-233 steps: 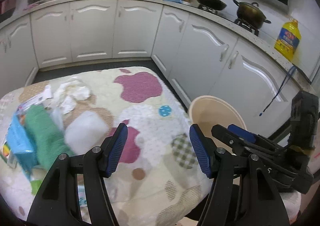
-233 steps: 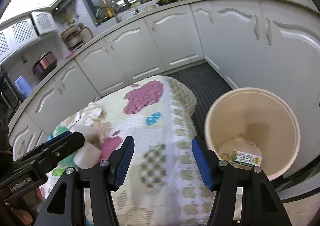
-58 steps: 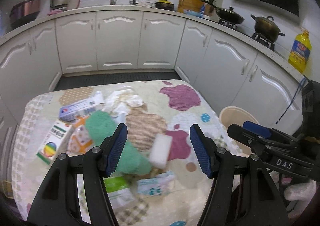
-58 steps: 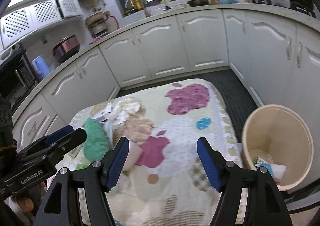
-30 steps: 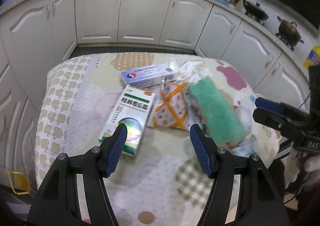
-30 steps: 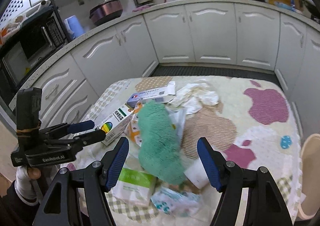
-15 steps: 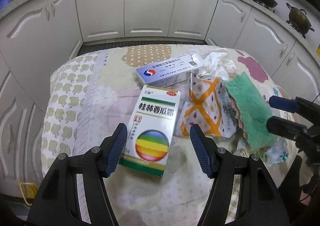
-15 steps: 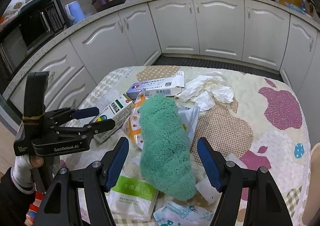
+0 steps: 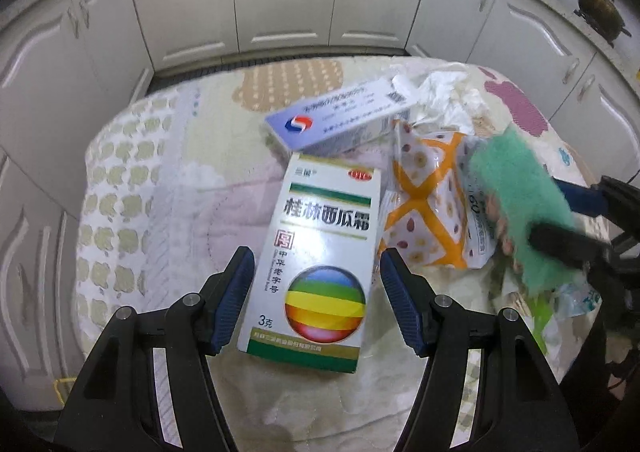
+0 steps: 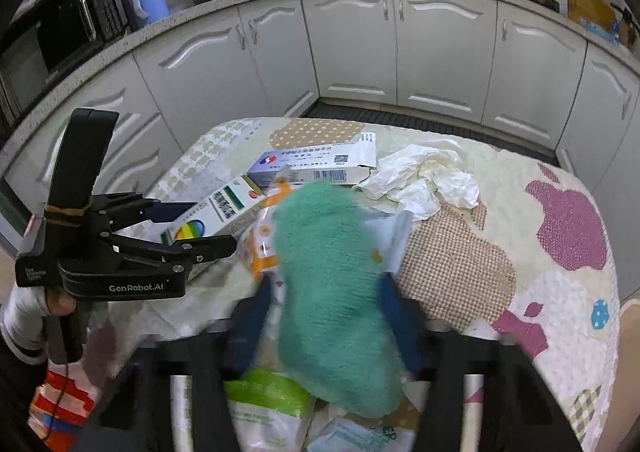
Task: Collect trash
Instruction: 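Grasp the green towel with the right tool while the left tool grasps the medicine box, then carry the green towel and rainbow medicine box over the beige bin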
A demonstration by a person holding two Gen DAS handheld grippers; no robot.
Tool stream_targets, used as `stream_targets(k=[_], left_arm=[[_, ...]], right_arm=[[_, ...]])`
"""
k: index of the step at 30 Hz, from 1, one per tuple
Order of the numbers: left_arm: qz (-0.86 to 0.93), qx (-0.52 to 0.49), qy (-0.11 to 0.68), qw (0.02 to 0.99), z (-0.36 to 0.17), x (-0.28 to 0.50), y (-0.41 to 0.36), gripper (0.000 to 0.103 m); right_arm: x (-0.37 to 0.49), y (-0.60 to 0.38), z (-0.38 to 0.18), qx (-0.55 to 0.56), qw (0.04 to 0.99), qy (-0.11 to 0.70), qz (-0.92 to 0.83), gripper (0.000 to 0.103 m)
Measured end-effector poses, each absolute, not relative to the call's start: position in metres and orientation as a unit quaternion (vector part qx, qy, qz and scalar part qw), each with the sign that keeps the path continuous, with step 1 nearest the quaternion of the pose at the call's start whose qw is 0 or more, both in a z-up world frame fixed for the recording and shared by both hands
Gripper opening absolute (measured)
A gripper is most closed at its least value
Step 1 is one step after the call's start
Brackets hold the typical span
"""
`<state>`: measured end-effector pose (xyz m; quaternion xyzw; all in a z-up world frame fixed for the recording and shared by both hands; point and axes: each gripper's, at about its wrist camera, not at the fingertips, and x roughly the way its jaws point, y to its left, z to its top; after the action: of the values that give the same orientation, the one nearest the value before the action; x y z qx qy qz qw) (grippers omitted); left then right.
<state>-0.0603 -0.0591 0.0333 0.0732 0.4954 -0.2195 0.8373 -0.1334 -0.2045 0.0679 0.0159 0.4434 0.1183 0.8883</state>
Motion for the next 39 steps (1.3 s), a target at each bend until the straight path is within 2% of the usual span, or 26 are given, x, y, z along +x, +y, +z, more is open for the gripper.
stream_targets(k=[3, 5, 9, 20, 39], left_arm=[[-0.222, 0.041, 0.502, 0.835, 0.029, -0.06, -0.055, 0.063], [-0.214, 0.027, 0.499, 0.839, 0.03, -0.062, -0.051, 0.052], [-0.207, 0.012, 0.49, 0.847, 0.039, -0.071, -0.047, 0.05], [-0.223, -0.006, 0.413, 0.883, 0.109, -0.117, -0.06, 0.049], [-0.26, 0.024, 0.364, 0.894, 0.135, -0.162, -0.167, 0.049]], right_arm=[[-0.134, -0.205, 0.067, 0.014, 0.889, 0.441, 0.124, 0.032], [-0.136, -0.207, 0.069, 0.013, 0.891, 0.435, 0.128, 0.028], [-0.145, -0.214, 0.083, 0.029, 0.9, 0.413, 0.136, 0.025], [-0.169, -0.237, 0.119, 0.087, 0.916, 0.366, 0.142, 0.024], [-0.226, -0.319, 0.158, 0.14, 0.938, 0.31, 0.073, 0.024]])
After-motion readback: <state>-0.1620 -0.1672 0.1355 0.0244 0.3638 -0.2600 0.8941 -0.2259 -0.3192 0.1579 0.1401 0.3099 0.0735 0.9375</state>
